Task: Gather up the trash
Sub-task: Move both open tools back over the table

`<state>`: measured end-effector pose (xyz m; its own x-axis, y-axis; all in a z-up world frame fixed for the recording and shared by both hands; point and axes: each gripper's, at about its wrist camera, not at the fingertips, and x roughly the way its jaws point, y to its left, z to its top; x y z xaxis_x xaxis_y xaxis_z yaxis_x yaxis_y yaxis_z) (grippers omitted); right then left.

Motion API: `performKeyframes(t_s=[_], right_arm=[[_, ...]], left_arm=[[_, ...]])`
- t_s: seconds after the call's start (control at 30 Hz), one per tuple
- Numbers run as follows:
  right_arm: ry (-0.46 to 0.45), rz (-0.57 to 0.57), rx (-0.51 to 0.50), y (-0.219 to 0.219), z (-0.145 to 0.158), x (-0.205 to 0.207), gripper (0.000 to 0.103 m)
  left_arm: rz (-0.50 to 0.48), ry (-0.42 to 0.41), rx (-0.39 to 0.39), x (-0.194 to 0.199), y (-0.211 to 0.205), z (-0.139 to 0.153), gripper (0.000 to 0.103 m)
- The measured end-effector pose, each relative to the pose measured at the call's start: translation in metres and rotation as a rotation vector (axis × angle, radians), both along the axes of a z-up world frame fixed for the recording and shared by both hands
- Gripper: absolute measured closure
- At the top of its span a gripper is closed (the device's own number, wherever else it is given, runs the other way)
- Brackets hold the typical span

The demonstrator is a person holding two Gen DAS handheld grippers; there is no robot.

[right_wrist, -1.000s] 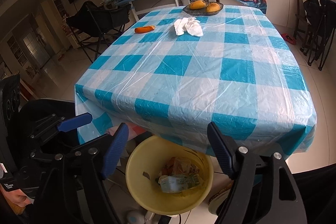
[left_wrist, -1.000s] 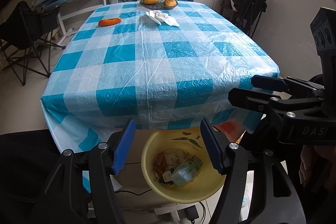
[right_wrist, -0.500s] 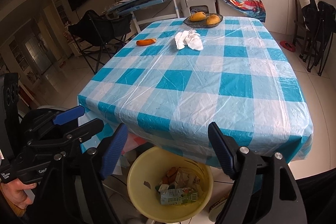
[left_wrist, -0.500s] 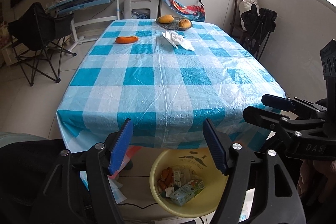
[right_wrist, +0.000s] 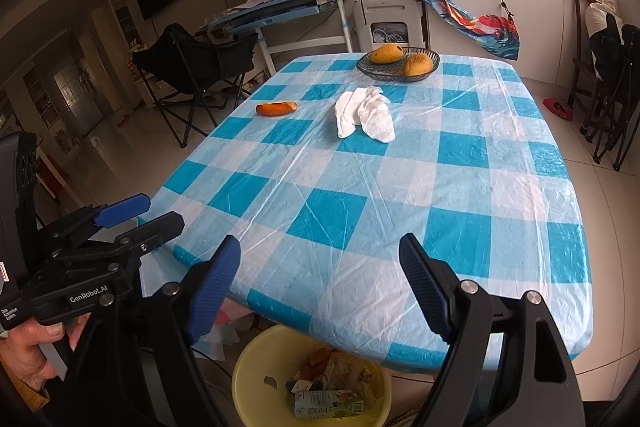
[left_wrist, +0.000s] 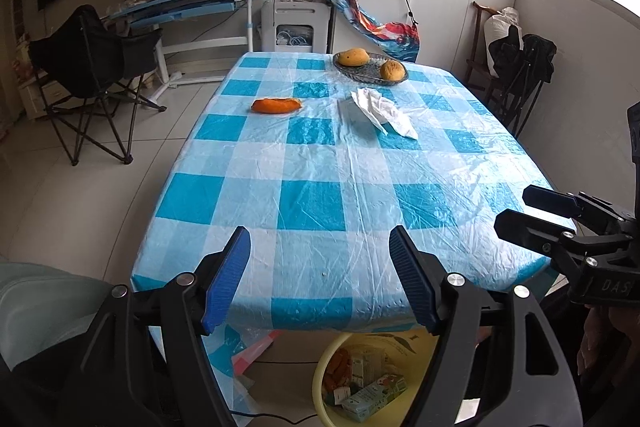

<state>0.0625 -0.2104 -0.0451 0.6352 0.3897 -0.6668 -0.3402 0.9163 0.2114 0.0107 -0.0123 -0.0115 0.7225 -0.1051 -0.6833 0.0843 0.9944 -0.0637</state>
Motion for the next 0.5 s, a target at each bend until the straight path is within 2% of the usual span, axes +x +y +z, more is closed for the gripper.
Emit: performKeyframes(t_s=[0.33,0.5], right_arm=[[0.002,0.008,-0.055,0.006,0.005,0.070,0.025],[0.026,0.012,-0.074,0.010,-0.005,0.104,0.025]], left_arm=[[0.112,0.018,-0.061,0.075,0.029,0.004,0.032],[0.141,0.029,-0.055,0.111,0.032,-0.001,0.031]])
